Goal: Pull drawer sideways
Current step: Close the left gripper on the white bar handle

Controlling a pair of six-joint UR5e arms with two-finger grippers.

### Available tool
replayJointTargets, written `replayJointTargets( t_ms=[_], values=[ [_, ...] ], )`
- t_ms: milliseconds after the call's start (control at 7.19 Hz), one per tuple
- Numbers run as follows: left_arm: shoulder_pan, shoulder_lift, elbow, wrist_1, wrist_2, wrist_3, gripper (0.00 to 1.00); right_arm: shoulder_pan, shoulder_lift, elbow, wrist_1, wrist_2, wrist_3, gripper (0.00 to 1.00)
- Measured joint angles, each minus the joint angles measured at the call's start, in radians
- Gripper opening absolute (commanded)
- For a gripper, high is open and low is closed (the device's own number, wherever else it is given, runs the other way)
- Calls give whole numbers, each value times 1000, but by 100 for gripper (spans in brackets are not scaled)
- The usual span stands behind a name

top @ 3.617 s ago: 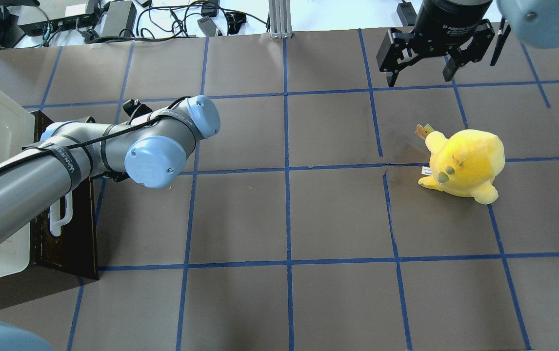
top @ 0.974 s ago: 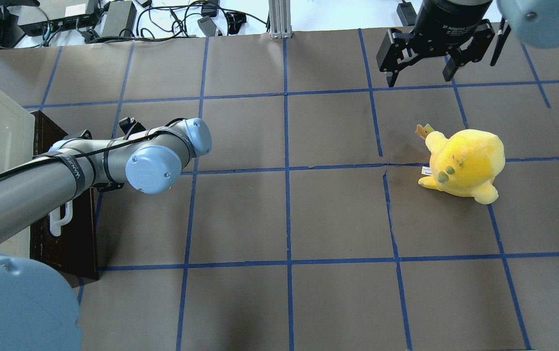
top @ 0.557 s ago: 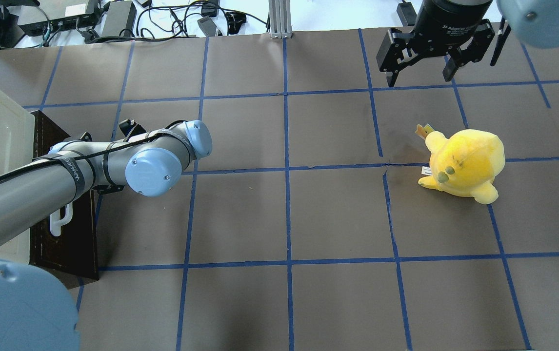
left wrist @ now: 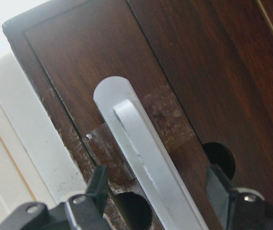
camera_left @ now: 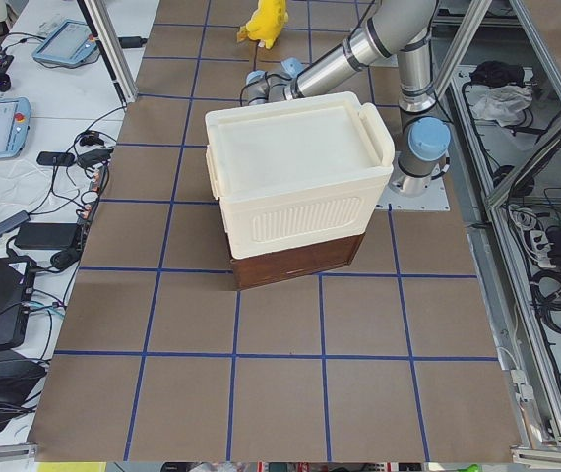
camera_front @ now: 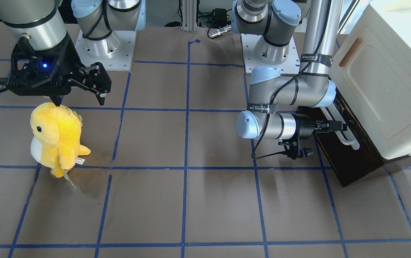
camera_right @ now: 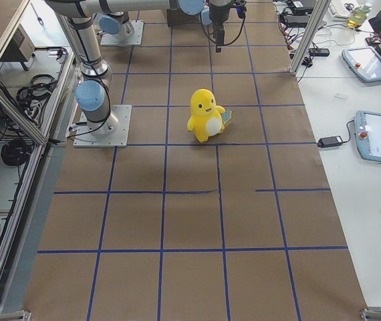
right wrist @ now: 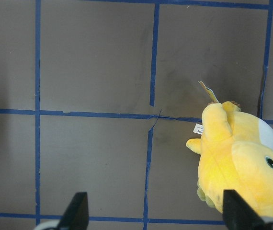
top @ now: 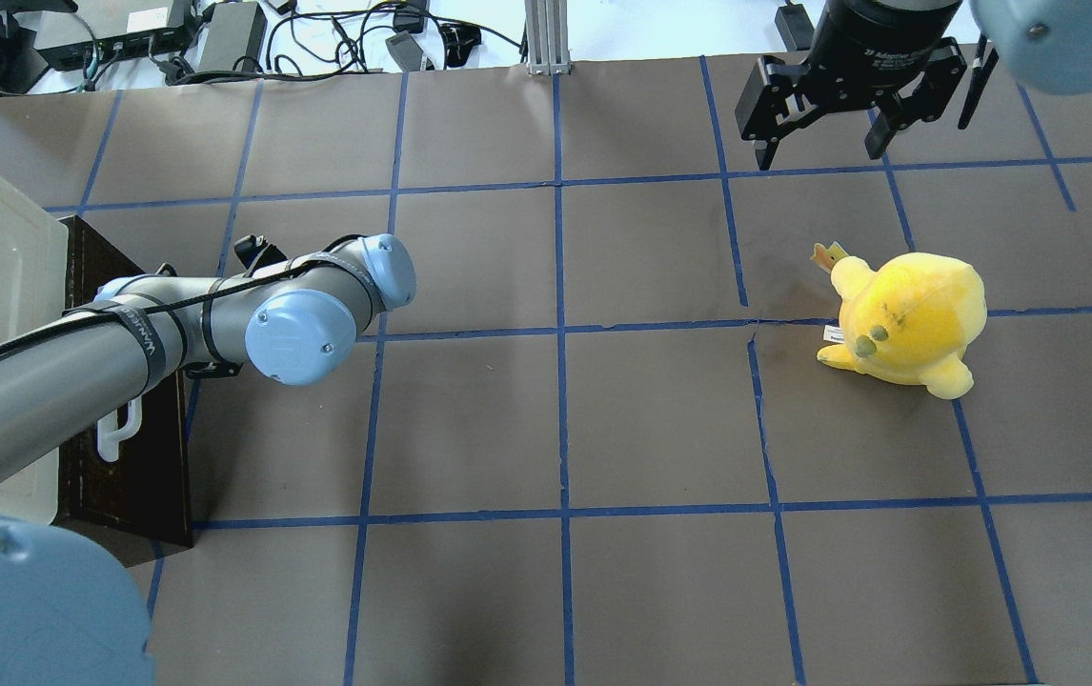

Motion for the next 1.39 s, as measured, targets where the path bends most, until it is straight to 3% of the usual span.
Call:
replayJointTargets(
  t_ms=[1391],
  values=[
    [0,9,-10,1,1,-16,43,0,0,0,0,0,0,100]
  ],
)
